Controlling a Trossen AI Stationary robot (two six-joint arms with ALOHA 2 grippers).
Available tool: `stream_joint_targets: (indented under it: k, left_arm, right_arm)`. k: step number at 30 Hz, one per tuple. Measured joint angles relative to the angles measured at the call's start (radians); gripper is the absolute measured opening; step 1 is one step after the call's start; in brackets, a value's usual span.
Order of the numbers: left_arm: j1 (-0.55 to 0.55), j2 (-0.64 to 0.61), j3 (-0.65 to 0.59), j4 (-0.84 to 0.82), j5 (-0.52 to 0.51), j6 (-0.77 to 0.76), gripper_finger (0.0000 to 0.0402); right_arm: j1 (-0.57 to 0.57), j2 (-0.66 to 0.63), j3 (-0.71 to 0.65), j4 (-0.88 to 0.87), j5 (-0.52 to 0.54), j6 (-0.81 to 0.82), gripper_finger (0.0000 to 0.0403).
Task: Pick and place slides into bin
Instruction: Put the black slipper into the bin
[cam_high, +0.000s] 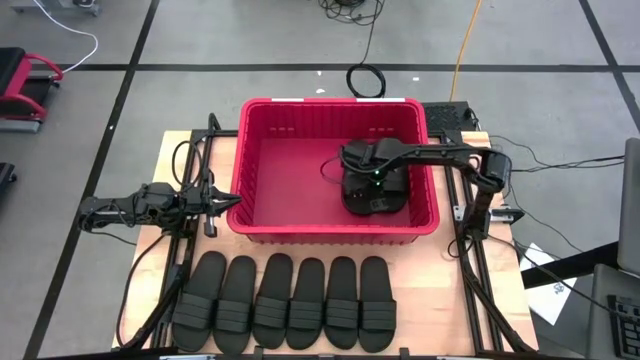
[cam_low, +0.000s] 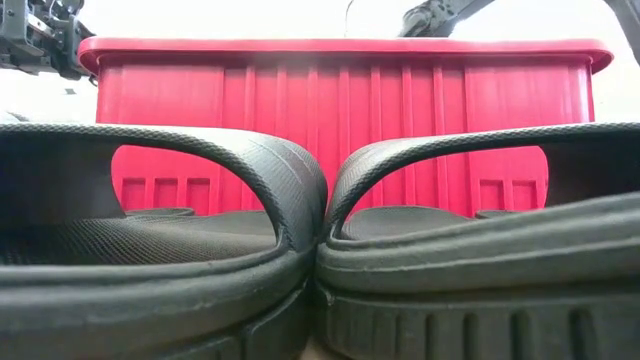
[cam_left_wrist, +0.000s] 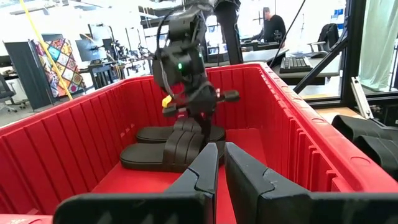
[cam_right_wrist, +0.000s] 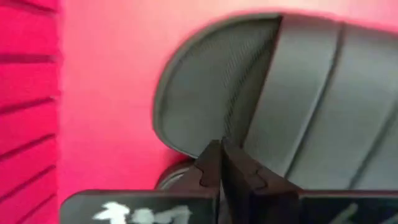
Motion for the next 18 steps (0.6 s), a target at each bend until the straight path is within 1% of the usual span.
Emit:
stream_joint_targets:
  k: [3,5,6,7,8,10,11,12,13,15,18]
  left_arm:
    - [0.0,0.0,0.0,0.0,0.0,0.0,0.0031]
    - [0.0,0.0,0.0,0.0,0.0,0.001,0.0031]
    - [0.0,0.0,0.0,0.0,0.0,0.004,0.0031]
    - [0.0,0.0,0.0,0.0,0.0,0.004,0.0031]
    - [0.0,0.0,0.0,0.001,0.0,-0.001,0.0031]
    - [0.0,0.0,0.0,0.01,0.0,-0.009,0.0031]
    - [0.0,0.0,0.0,0.019,0.0,-0.012,0.0031]
    - [0.0,0.001,-0.002,0.028,-0.001,-0.02,0.0031]
    - [0.0,0.002,-0.003,0.04,-0.002,-0.024,0.0031]
    - [0.0,0.003,-0.005,0.075,-0.003,-0.035,0.0031]
    - [0.0,0.002,-0.005,0.147,-0.003,-0.103,0.0031]
  right_arm:
    - [-0.008,-0.059,0.0,0.002,-0.035,0.0,0.0]
    - [-0.015,-0.113,0.0,0.016,-0.044,0.029,0.0]
    - [-0.022,-0.148,0.0,0.031,-0.075,0.049,0.0]
    - [-0.032,-0.186,0.0,0.057,-0.13,0.076,0.0]
    - [-0.045,-0.227,0.0,0.097,-0.207,0.113,0.0]
    - [-0.079,-0.317,0.0,0.223,-0.383,0.216,0.0]
    - [-0.095,-0.361,0.0,0.301,-0.458,0.283,0.0]
    - [-0.106,-0.407,0.0,0.387,-0.508,0.351,0.0]
    - [-0.114,-0.453,0.0,0.471,-0.528,0.411,0.0]
    - [-0.117,-0.54,-0.007,0.616,-0.531,0.508,0.0]
    - [-0.121,-0.66,-0.071,0.8,-0.534,0.634,0.0]
